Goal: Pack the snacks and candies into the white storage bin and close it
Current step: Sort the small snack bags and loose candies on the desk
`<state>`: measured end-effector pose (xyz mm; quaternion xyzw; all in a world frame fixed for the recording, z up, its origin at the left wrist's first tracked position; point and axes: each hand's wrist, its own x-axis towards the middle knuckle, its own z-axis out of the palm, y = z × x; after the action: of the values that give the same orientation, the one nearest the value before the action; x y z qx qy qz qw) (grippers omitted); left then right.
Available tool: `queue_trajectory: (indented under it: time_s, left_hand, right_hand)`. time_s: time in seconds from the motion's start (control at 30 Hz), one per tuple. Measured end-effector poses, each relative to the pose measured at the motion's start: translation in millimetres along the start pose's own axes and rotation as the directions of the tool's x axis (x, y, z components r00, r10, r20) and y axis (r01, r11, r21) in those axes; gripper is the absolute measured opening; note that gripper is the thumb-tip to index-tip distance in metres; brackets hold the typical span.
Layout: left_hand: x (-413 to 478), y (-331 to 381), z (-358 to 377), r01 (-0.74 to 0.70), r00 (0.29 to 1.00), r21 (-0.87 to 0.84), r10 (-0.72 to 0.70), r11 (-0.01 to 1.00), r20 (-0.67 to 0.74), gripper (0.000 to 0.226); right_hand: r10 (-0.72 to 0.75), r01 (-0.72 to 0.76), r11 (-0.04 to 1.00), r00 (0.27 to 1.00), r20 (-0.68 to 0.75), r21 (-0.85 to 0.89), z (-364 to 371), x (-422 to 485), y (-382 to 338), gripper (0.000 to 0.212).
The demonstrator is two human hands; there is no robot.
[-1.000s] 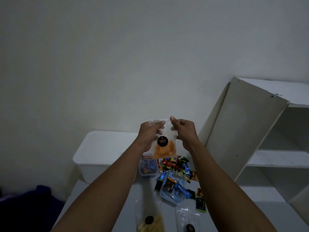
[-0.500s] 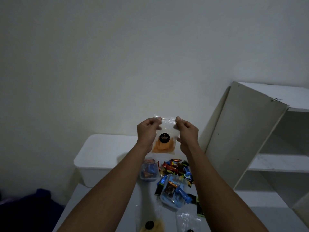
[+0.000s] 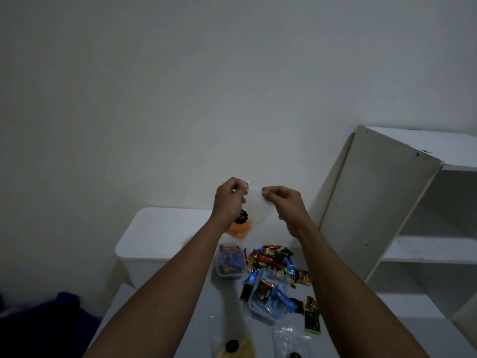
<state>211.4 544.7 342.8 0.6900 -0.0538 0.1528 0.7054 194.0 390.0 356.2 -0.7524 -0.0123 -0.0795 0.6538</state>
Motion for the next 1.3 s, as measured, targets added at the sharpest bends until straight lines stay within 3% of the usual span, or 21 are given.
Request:
queue_trajectory:
  time_s: [0.1,0.27,0.37,0.57,0.73,0.87,1.03,1.13,1.2,1.3]
  left_hand:
    - [-4.6,-3.6,3.0,-0.050,0.995,0.166,0.033,0.985,0.099,0.016]
    - [-7.3,-15.9,5.1,-0.127,0.992,0.310,0.119,0.942,0.044,0.016]
    - [-9.2,-21.8,9.6,-0.060,0.996,0.280,0.077,0.958,-0.050,0.016]
    - [-23.4,-38.4,25.5,0.083,0.978,0.205,-0.040,0.975,-0.206,0.015]
    - [-39.9,-62.4,31.7,0.241,0.941,0.096,-0.209,0.966,-0.265,0.020]
    - [-54.3,-94.5,42.9,0.348,0.919,0.083,-0.323,0.934,-0.227,0.020]
    - [-91.9,-146.6,75.7,0.598,0.798,-0.045,-0.600,0.800,-0.054,0.016]
    - [-122.3,-171.4,95.4,0.720,0.684,-0.132,-0.729,0.681,-0.029,0.014]
    - [-142.3,-182.8,111.6,0.788,0.595,-0.185,-0.804,0.588,-0.021,0.014]
    - [-168.0,-196.3,140.8,0.852,0.500,-0.187,-0.866,0.490,0.007,0.020]
  right_hand:
    - [-0.105,0.122,0.978,0.988,0.111,-0.167,0.0,5.4,-5.8,0.012]
    - [-0.180,0.233,0.894,0.969,0.168,-0.384,6.4,11.3,-6.0,0.024]
    - [-0.175,0.233,0.875,0.969,0.172,-0.425,15.6,10.2,-1.3,0.027]
    - [-0.110,0.148,0.878,0.988,0.110,-0.455,20.4,2.0,22.5,0.022]
    - [0.043,-0.014,0.919,0.997,0.066,-0.394,-1.2,-20.9,63.6,0.030]
    - [0.173,-0.180,0.943,0.984,-0.049,-0.279,-22.1,-46.4,94.5,0.034]
    - [0.369,-0.390,0.920,0.894,-0.253,-0.033,-62.8,-78.5,151.8,0.044]
    - [0.534,-0.541,0.840,0.837,-0.115,-0.041,-86.8,-108.0,185.1,0.056]
    - [0.607,-0.603,0.792,0.794,0.022,-0.098,-103.5,-126.9,206.9,0.046]
    - [0.669,-0.651,0.739,0.739,0.074,-0.174,-132.7,-147.9,238.0,0.032]
